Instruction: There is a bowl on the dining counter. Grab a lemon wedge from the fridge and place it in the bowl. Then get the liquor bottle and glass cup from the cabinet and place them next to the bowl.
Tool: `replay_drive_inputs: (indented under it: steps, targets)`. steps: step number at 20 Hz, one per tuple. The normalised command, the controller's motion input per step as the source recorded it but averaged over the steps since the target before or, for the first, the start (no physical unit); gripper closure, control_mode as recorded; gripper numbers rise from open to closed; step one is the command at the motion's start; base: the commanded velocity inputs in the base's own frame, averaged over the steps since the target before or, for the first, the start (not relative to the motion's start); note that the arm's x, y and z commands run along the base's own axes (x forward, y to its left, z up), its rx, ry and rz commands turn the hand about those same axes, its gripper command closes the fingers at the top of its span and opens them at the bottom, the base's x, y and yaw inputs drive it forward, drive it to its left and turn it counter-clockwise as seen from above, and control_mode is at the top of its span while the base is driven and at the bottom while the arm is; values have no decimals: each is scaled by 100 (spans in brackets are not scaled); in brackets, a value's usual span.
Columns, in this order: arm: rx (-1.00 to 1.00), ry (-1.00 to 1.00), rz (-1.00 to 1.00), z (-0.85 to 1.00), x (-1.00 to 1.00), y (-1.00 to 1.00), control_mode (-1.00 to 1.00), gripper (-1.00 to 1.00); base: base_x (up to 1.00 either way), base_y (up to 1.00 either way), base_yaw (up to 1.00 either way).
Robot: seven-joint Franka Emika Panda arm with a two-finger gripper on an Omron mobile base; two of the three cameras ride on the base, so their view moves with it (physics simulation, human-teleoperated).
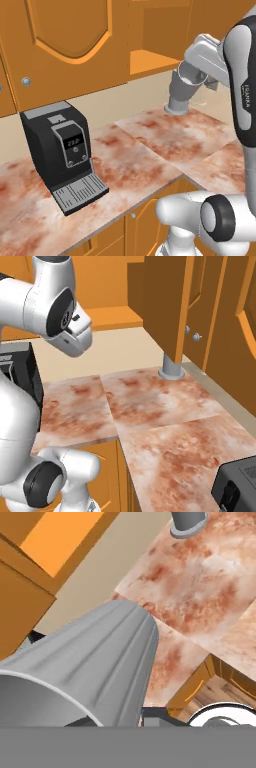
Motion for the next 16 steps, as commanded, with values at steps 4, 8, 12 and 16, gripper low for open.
replay_drive_inputs:
  steps: [4, 8, 12, 16]
  targets:
    - [-19, 16, 10, -36, -76, 0, -100, 100, 0, 0, 0]
    - [0, 20, 9, -16, -35, 0, -100, 100, 0, 0, 0]
    - [2, 19, 5, -1, 0, 4, -100, 100, 0, 0, 0]
    - [1, 14, 3, -1, 0, 0, -100, 100, 0, 0, 0]
